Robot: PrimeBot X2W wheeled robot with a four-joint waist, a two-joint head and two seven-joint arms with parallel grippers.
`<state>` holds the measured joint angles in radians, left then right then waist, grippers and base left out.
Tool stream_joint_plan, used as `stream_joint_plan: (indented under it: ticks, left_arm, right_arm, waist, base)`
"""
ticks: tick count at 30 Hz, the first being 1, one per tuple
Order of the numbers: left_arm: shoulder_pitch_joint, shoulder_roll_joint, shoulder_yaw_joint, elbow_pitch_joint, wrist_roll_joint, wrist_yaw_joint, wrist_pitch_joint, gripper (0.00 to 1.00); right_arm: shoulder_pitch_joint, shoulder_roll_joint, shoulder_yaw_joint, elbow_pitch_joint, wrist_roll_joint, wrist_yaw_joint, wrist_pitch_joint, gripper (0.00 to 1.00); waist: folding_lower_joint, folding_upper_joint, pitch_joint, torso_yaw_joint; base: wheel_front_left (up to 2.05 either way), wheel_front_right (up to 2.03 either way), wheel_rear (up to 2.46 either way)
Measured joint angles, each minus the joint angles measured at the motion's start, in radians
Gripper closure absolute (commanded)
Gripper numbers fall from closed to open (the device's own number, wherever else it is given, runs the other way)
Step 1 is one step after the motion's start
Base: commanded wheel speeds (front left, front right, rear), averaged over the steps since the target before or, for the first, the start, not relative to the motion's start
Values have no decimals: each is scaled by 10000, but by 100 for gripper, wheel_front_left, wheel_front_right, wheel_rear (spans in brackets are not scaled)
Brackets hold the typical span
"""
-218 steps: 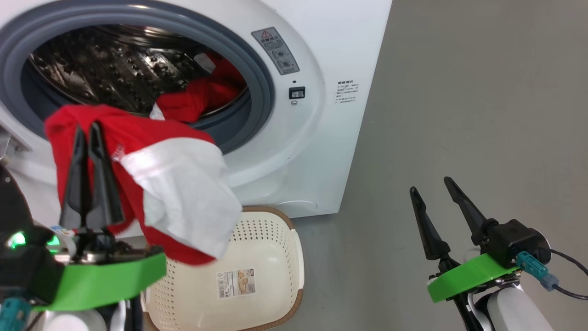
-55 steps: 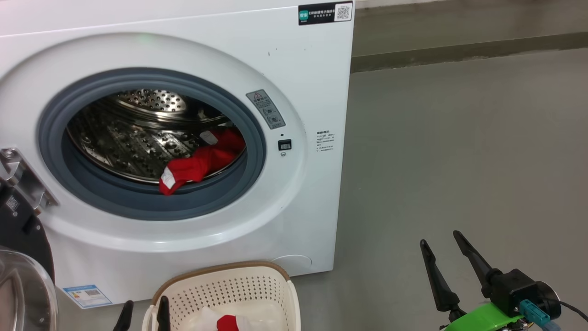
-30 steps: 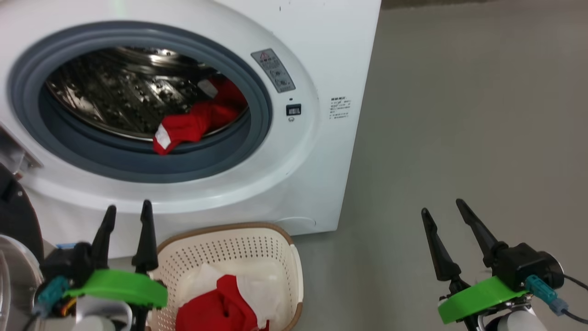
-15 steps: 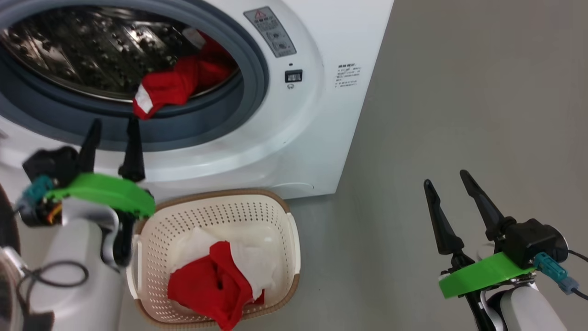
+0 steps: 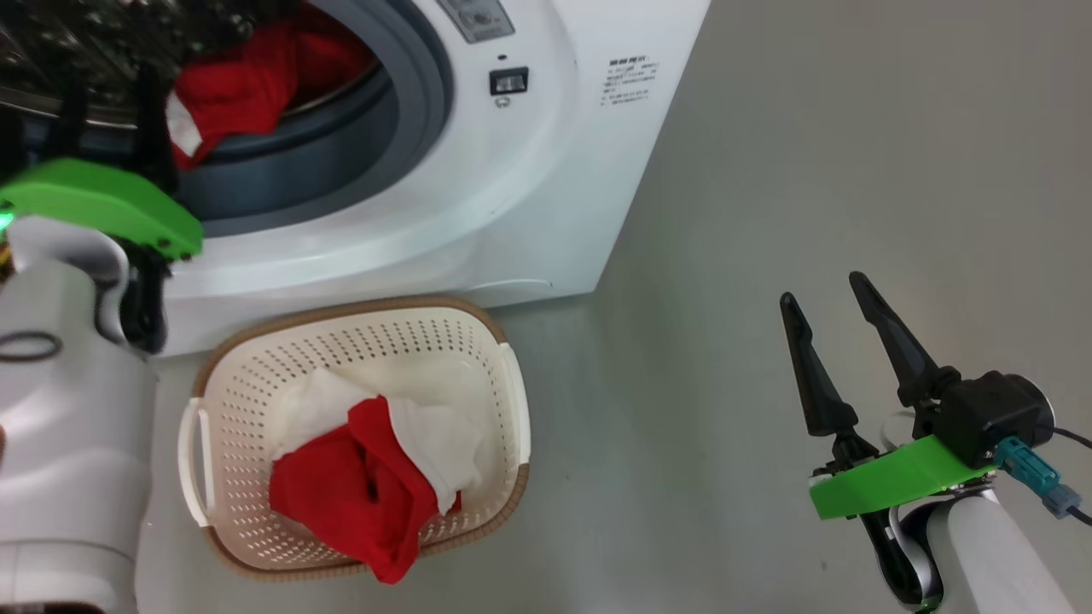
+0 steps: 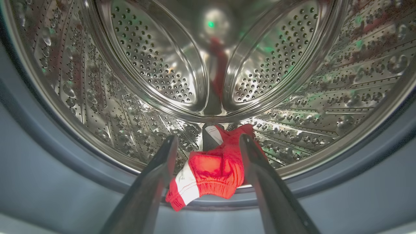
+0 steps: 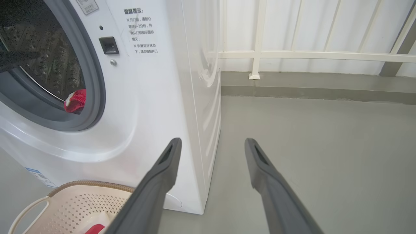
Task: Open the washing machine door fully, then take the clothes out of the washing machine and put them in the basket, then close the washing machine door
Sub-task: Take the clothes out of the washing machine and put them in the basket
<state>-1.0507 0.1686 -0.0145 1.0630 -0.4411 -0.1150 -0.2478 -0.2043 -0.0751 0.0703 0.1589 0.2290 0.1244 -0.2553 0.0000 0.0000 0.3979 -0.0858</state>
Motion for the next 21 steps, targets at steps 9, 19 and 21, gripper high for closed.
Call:
stream_joint_plan:
  ticks: [9,19,21]
  left_arm:
    - [-1588,94,102,1597,-297,2,934,0]
    - [-2200,639,-901,2242,617,876,2038,0]
    - [-2268,738,-1208,2247,913,1091,2117,0]
  right_arm:
    - [-454,-42,104,-150,6,0,0,0]
    - [-682,-29,184,-186,88,0,0,0]
    - [-687,-13,192,-192,90,0,0,0]
  waist:
    - [0,0,884,-332]
    - [0,0,1570,-652]
    - [0,0,1657,-694]
  base:
    - [0,0,0]
    - [0,0,0]
    - [0,0,0]
